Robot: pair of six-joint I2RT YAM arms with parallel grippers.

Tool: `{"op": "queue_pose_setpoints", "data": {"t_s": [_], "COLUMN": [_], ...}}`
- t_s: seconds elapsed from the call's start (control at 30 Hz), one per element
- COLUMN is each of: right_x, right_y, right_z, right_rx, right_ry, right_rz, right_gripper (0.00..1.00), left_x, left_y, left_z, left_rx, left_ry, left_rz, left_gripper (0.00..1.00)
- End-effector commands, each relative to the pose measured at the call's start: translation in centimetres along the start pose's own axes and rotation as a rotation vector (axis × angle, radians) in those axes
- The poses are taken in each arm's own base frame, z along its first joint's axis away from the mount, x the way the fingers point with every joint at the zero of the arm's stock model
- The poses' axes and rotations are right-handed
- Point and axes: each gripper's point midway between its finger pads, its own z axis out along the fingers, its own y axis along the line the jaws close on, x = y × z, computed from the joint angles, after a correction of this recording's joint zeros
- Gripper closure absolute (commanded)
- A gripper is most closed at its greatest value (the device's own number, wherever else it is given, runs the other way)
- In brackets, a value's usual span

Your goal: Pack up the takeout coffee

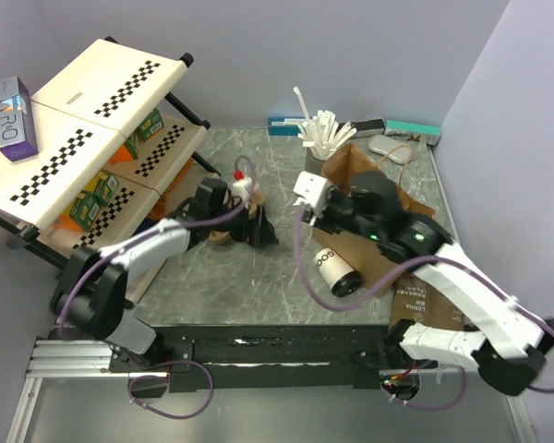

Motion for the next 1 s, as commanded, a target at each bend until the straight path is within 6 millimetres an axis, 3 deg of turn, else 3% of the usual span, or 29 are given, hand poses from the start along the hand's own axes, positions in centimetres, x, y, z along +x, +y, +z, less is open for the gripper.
{"op": "queue_pose_setpoints", "data": {"t_s": [0.0,0.1,0.23,0.37,0.53,0.6,0.7,0.83,0.93,0.97], "right_x": [-3.1,-3.6,-2.4,-1.7,-0.2,0.4,1.3,2.4,2.9,3.3], "right_y": [-2.4,-5.6,-9.7,-10.6,-10.5,-10.5,-9.2,-5.9,-5.1,-4.8], "right_z": [-5.1,-7.5,-11.1,-12.9,-14.4,-14.8,-15.2,-14.6,-14.8,-14.8], "right_rx": [0.107,0.262,0.473,0.538,0.581,0.595,0.563,0.423,0.401,0.385], "right_ry": [-0.080,-0.083,-0.080,-0.090,-0.093,-0.086,-0.084,-0.075,-0.065,-0.047], "right_rz": [0.066,0.076,0.157,0.202,0.245,0.256,0.257,0.191,0.209,0.217], "right_gripper": [0.53,0.48,0.43,0.41,0.40,0.39,0.39,0.39,0.39,0.39], "left_x": [1.0,2.7,3.0,3.6,4.4,5.5,6.4,6.8,7.1,7.7], "left_y": [-6.5,-9.5,-11.9,-13.1,-14.5,-14.0,-13.7,-13.3,-13.3,-12.8], "left_z": [-0.3,0.9,4.2,6.5,8.9,9.9,10.7,10.7,10.5,10.2], "left_rx": [0.125,0.106,0.068,0.038,0.031,0.008,-0.016,-0.017,0.043,0.082], "left_ry": [-0.079,-0.096,-0.067,-0.045,-0.012,0.046,0.059,0.056,0.072,0.096], "left_rz": [0.571,0.682,0.563,0.564,0.631,0.626,0.633,0.667,0.820,0.950], "left_gripper": [0.10,0.14,0.25,0.27,0.29,0.29,0.24,0.11,0.08,0.07]}}
